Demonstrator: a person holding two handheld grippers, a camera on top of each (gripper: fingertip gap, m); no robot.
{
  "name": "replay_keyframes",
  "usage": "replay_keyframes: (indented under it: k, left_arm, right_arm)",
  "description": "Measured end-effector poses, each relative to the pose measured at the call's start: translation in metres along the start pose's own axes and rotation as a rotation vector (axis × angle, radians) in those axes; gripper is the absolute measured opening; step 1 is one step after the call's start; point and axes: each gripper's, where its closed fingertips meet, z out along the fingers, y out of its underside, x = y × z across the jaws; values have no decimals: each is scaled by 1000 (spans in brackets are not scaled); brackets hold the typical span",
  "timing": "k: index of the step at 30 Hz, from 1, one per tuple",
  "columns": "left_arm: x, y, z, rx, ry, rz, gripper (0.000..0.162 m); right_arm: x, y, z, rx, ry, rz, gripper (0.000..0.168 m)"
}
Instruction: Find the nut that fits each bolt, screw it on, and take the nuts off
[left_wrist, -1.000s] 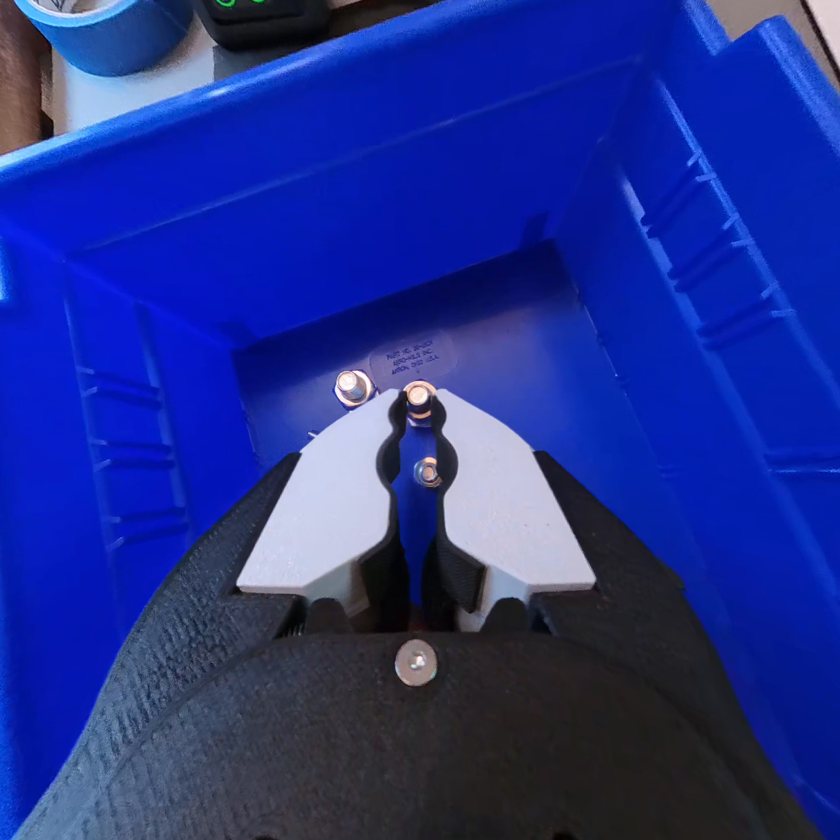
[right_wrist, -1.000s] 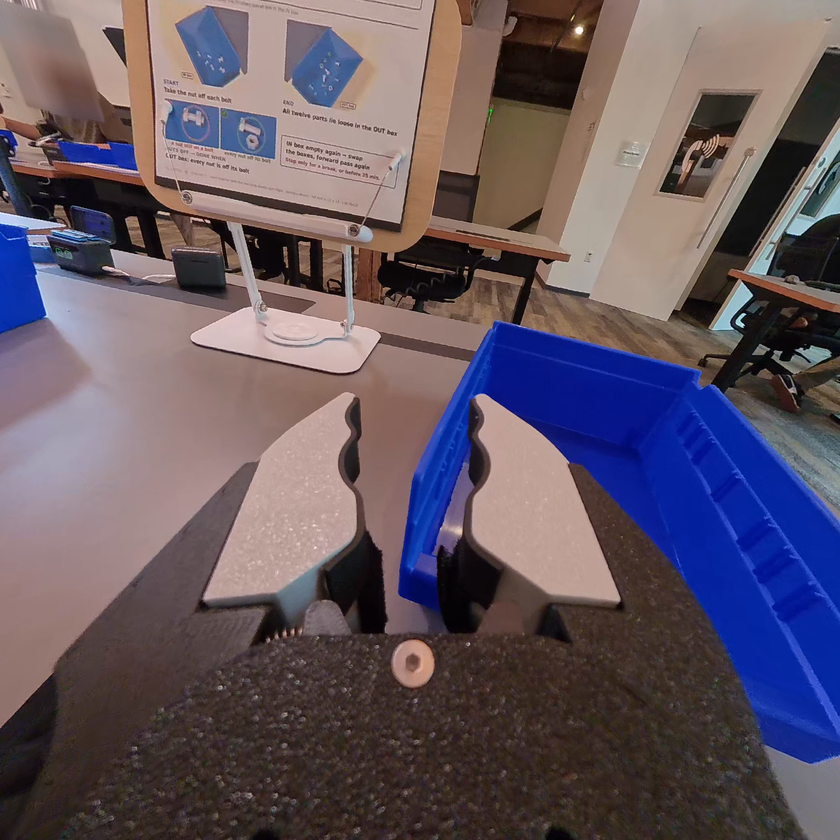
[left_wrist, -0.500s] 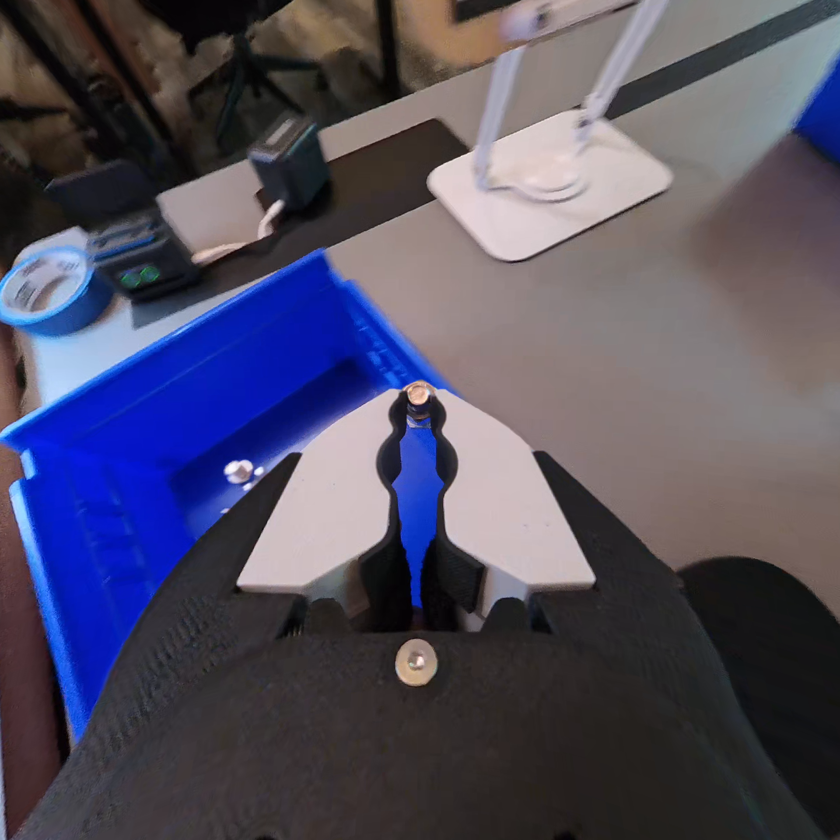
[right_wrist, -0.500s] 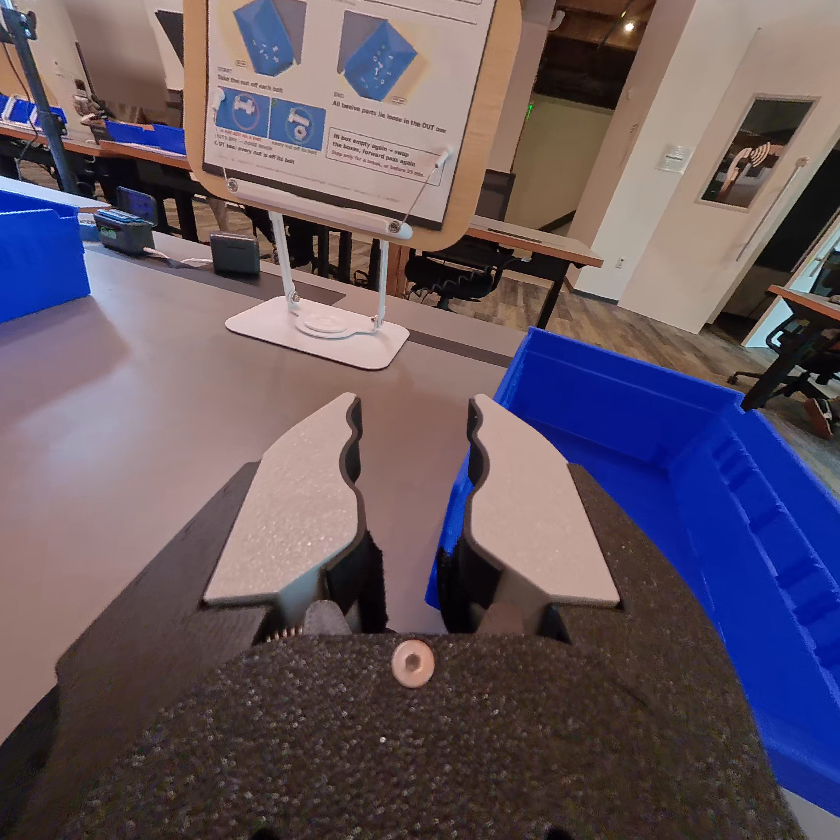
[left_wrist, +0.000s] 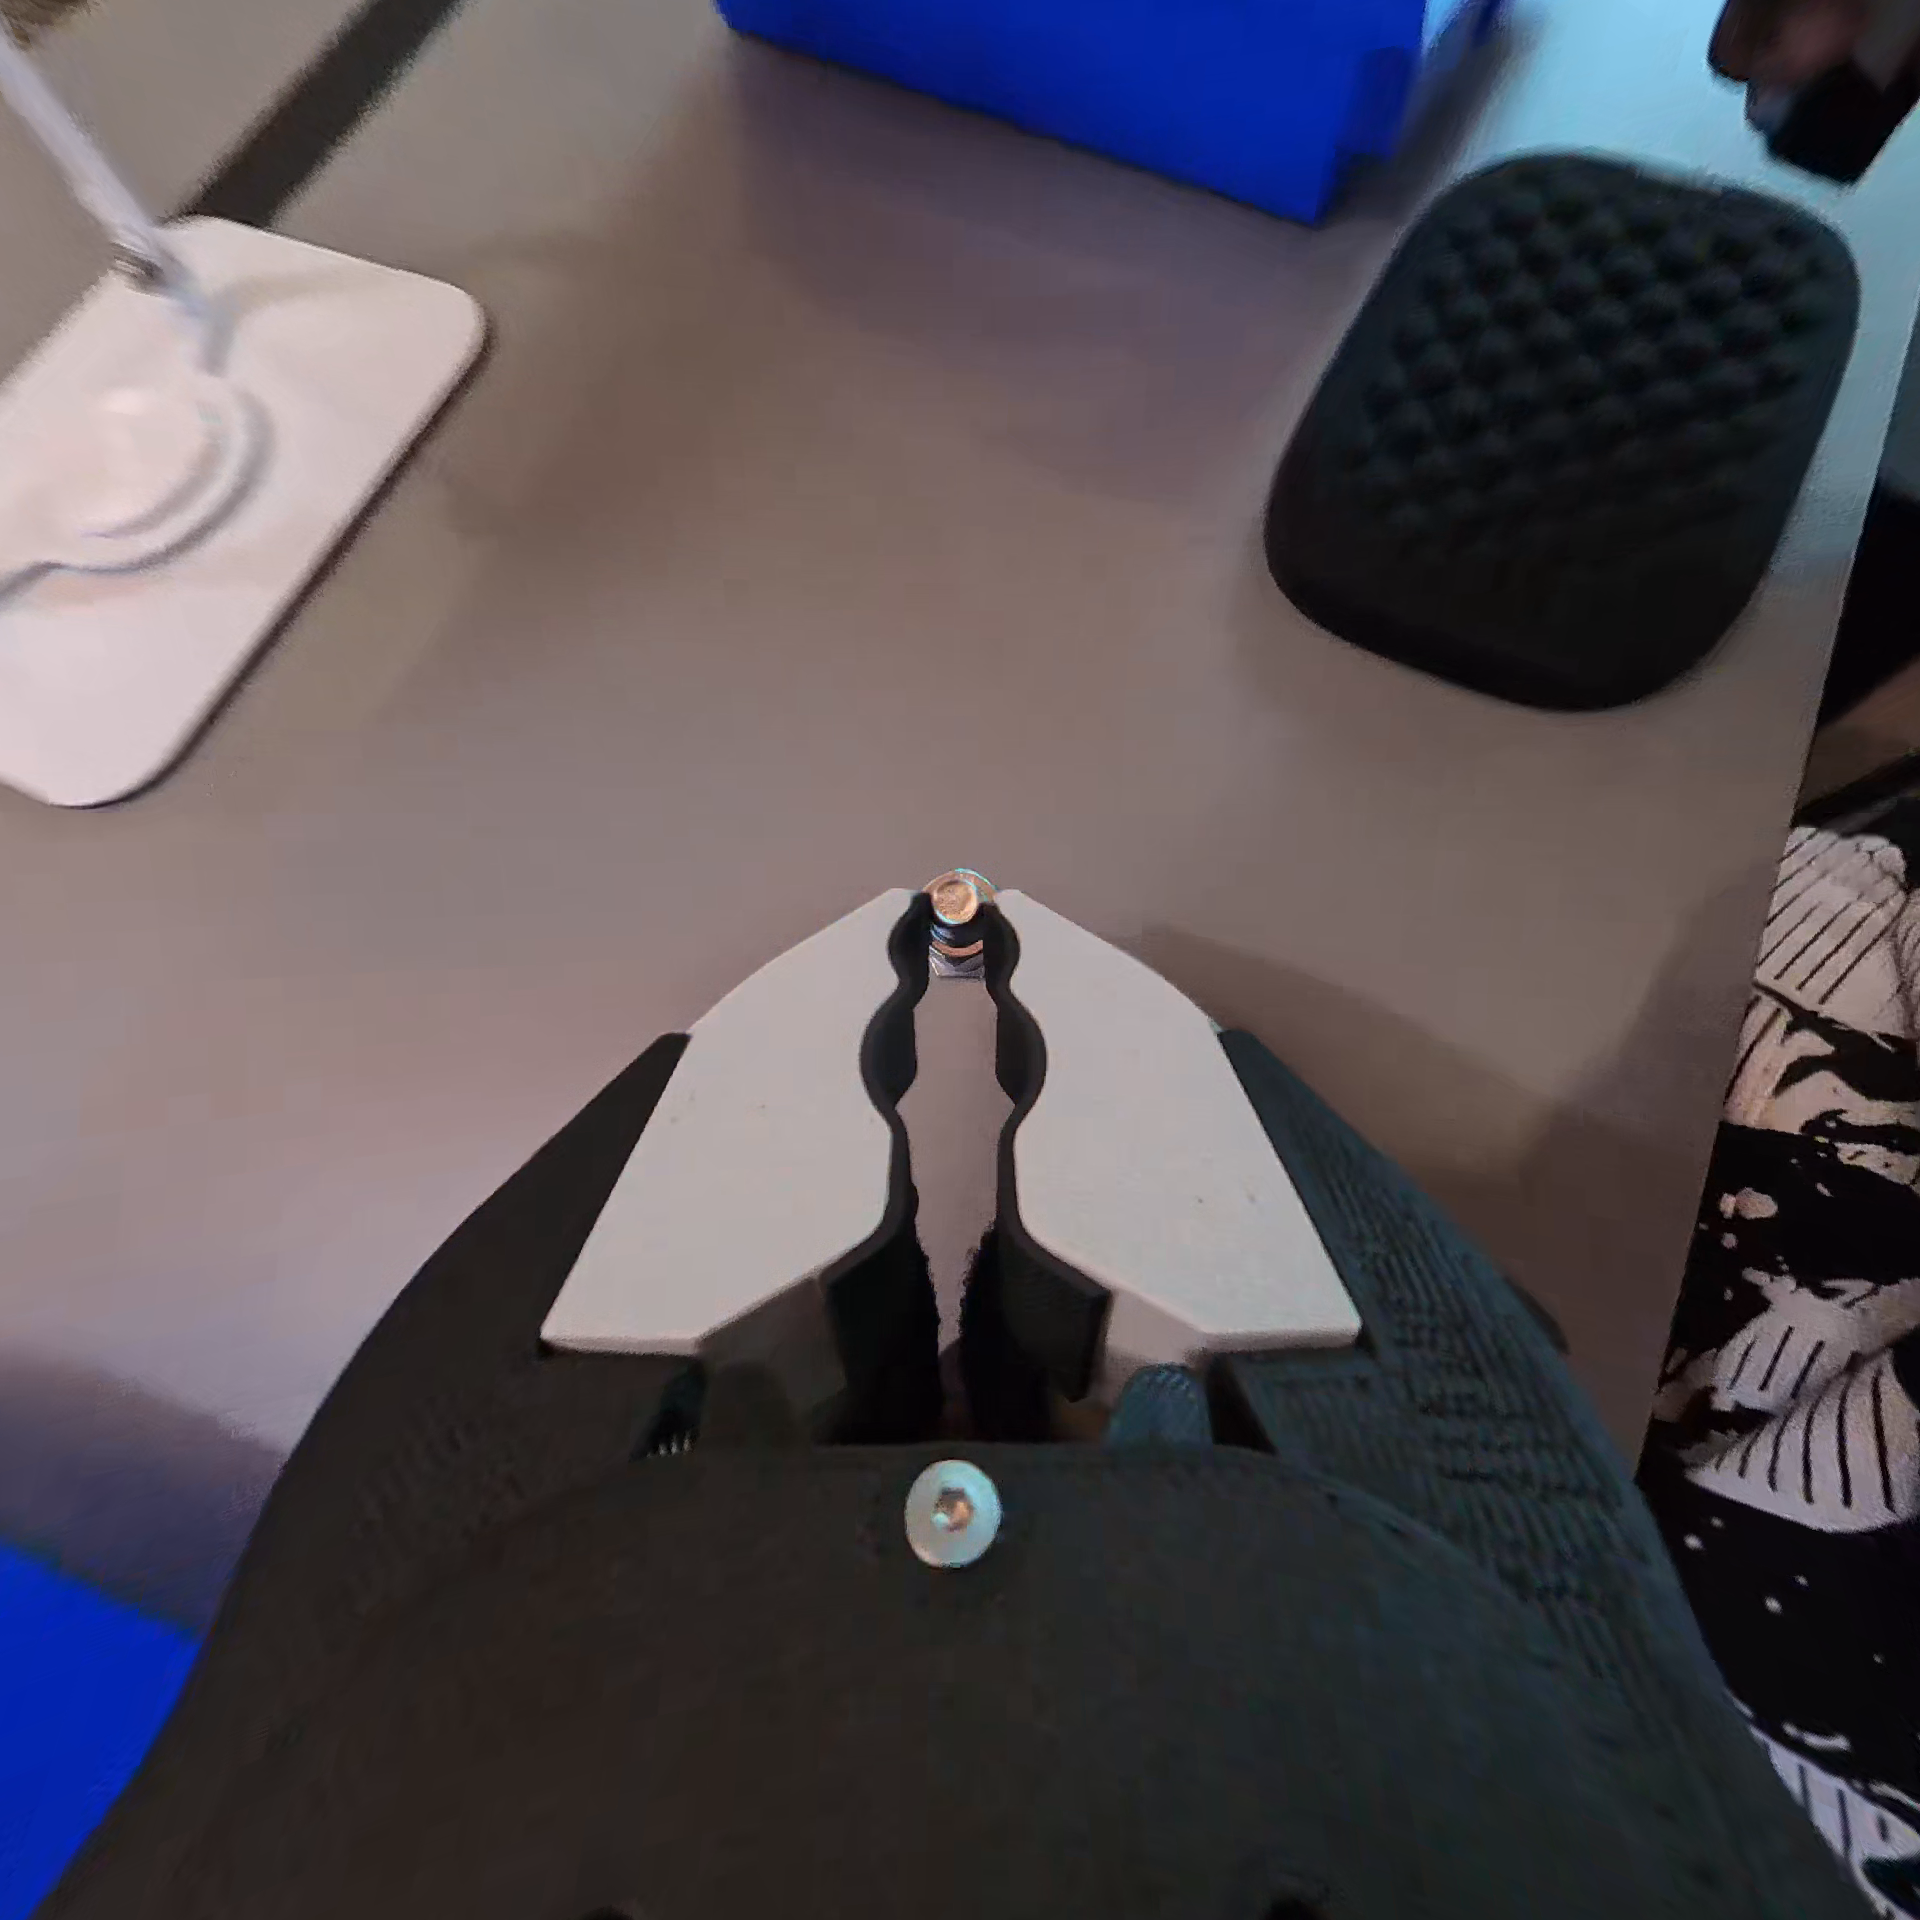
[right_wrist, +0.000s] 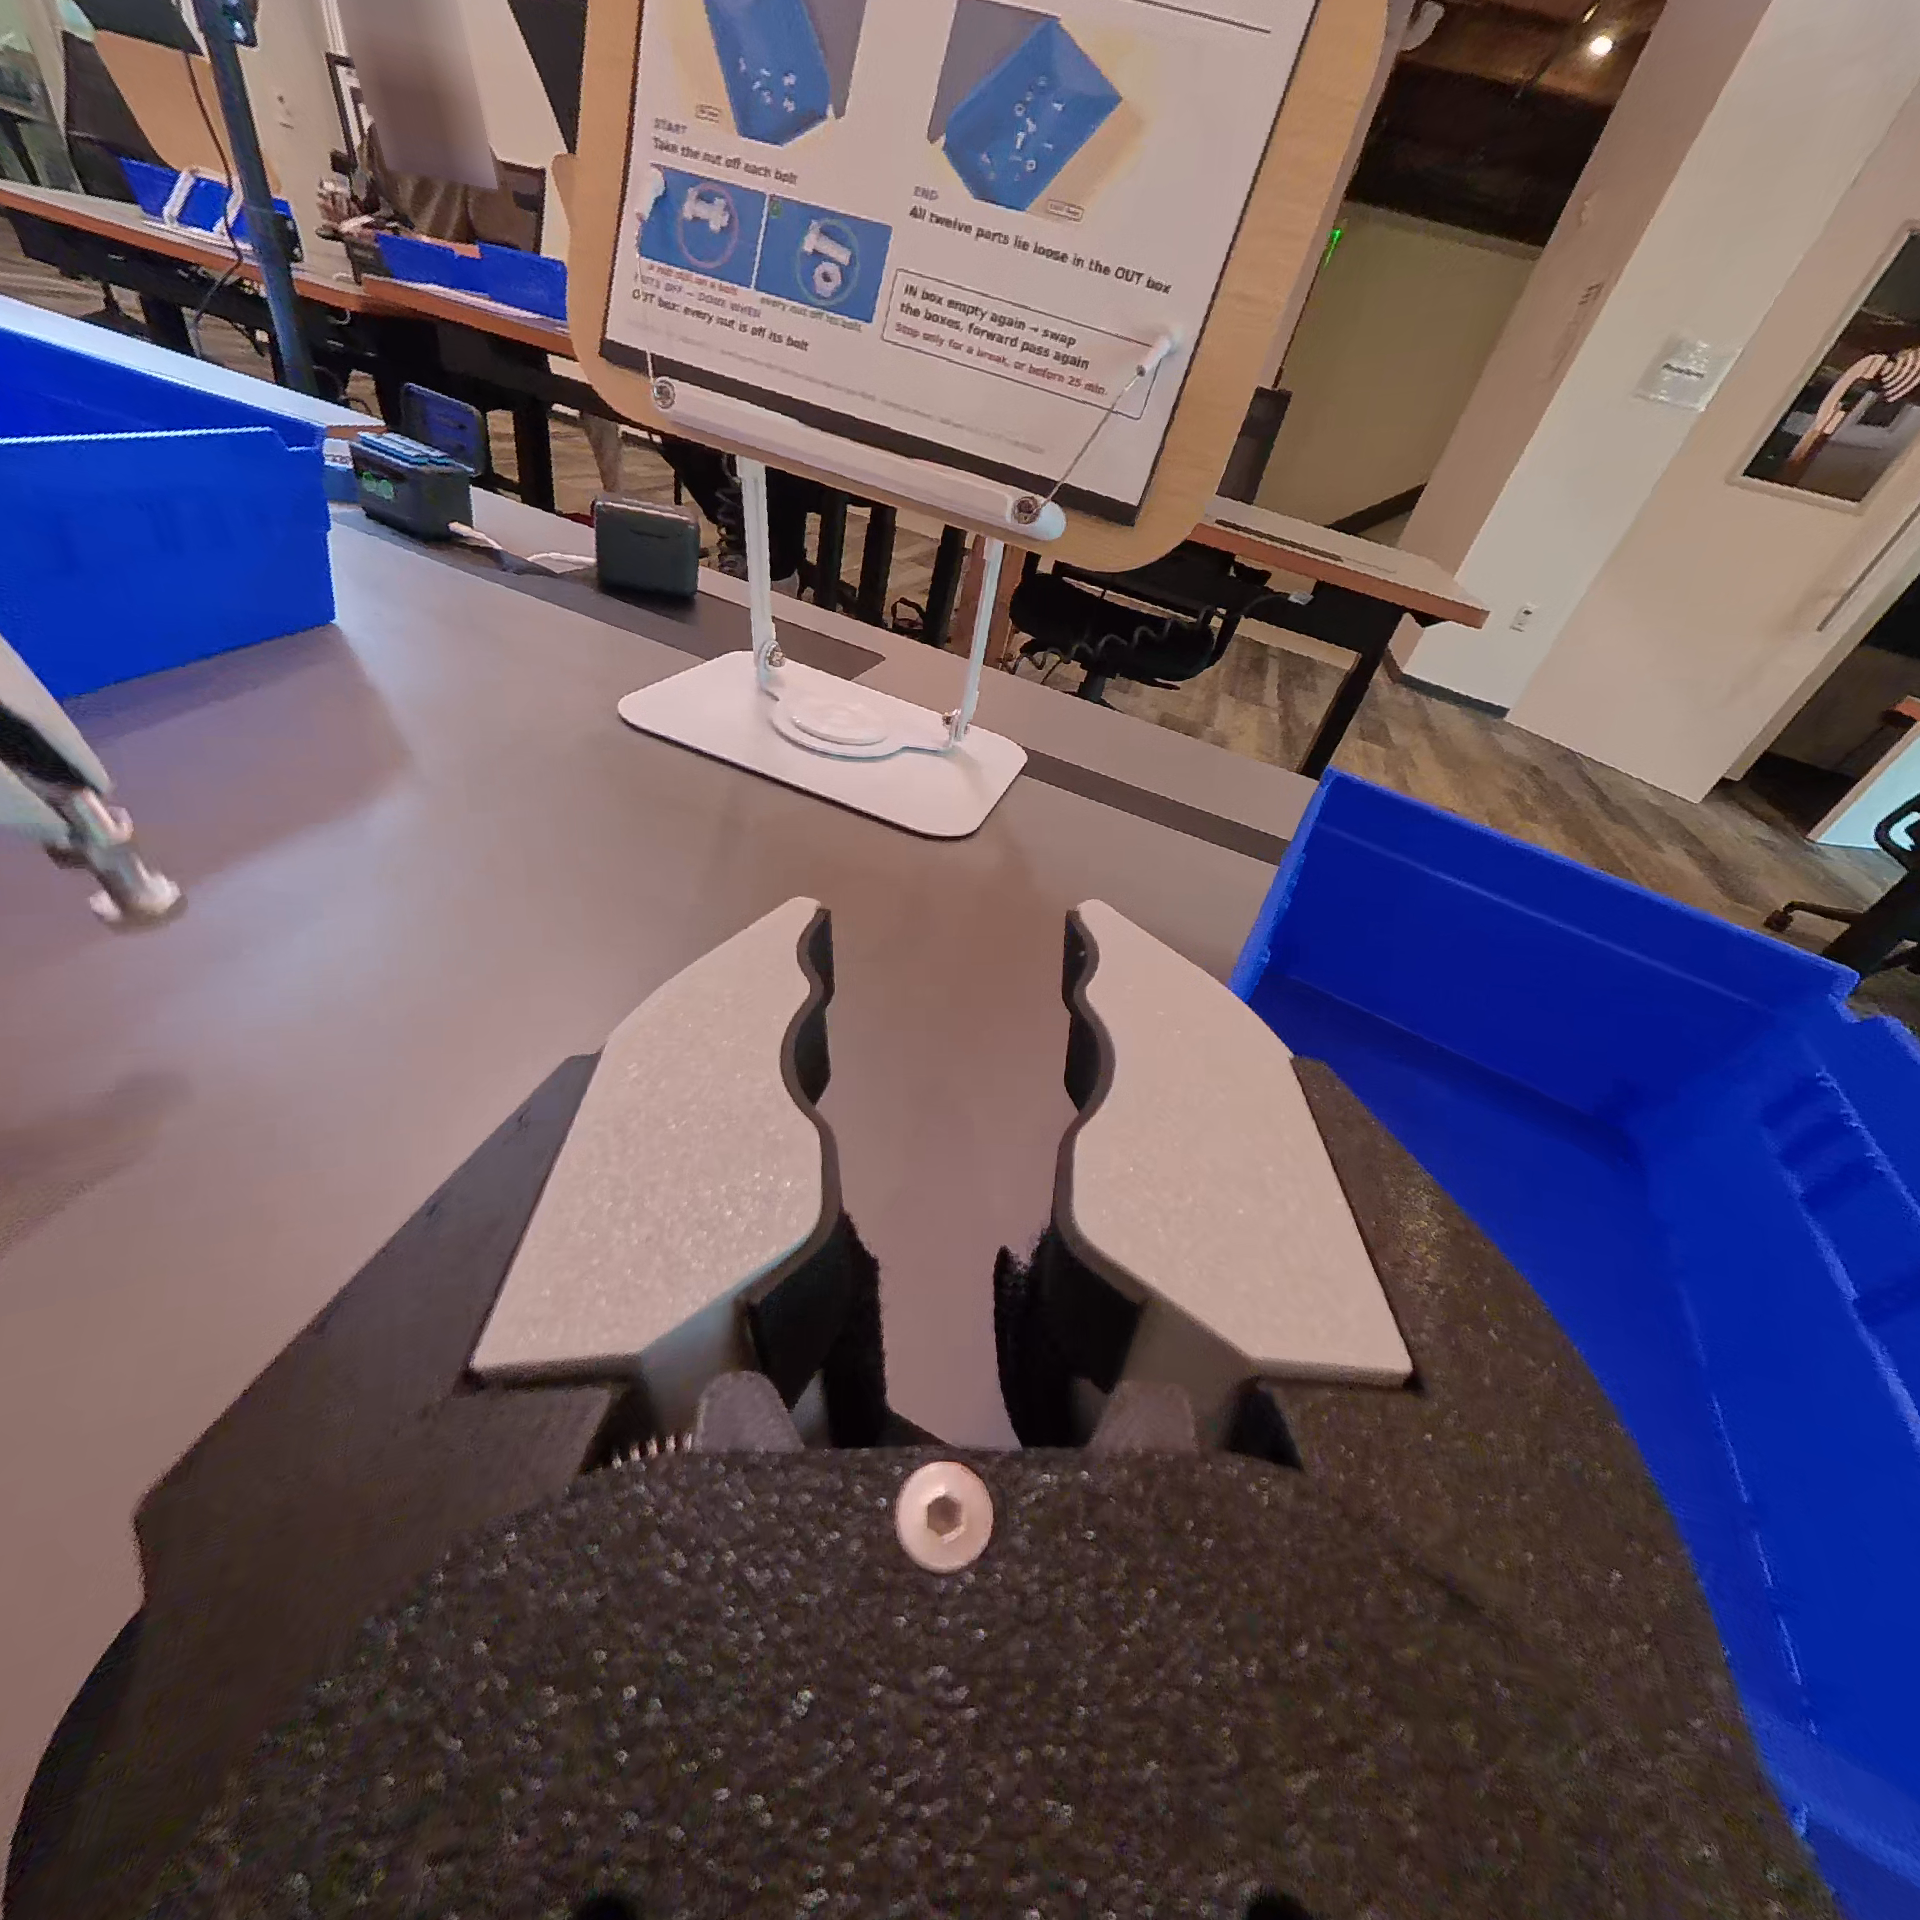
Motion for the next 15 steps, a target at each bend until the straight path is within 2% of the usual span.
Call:
replay_keyframes:
  k: [5,15]
  left_arm:
    - [24,9,25,-49,67,32,10]
    - [34,15,33,-75,90,62,10]
  right_arm:
    - [-1,0,0,0,-5,-2,42]
    - [-27,6,7,-20,-142,-51,40]
